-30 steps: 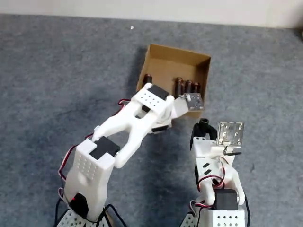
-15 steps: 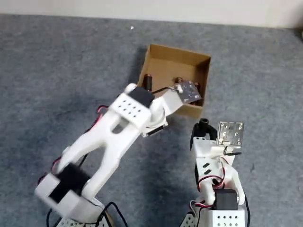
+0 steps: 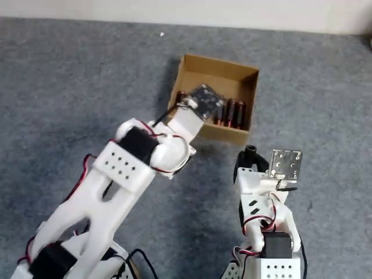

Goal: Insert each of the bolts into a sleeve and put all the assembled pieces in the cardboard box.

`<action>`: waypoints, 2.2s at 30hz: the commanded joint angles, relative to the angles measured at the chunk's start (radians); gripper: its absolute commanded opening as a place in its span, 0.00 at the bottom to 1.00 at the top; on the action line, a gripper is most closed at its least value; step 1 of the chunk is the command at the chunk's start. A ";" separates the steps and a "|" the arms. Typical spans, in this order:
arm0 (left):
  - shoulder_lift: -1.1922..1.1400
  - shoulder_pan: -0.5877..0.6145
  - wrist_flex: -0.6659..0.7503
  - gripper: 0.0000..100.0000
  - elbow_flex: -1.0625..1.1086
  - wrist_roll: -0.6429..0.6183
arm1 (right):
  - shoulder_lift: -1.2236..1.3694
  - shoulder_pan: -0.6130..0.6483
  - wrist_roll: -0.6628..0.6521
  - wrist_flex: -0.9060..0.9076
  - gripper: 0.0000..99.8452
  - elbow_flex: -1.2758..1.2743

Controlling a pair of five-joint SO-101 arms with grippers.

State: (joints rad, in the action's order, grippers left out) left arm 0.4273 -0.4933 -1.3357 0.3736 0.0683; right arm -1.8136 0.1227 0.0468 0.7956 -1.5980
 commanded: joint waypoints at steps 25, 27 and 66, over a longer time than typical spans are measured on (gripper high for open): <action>0.645 0.122 0.502 0.01 0.499 -0.353 | -0.016 0.147 0.014 -0.033 0.00 0.013; 0.661 0.148 0.523 0.01 0.499 -0.384 | -0.016 0.183 0.011 -0.033 0.00 0.013; 0.736 -0.062 0.991 0.01 0.771 -0.562 | -0.025 0.446 -0.144 -0.033 0.00 0.016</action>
State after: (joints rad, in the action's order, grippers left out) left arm 1.1423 -0.5301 -0.3751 1.1469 -0.4841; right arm -1.8197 0.5616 -0.0852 0.7956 -1.5980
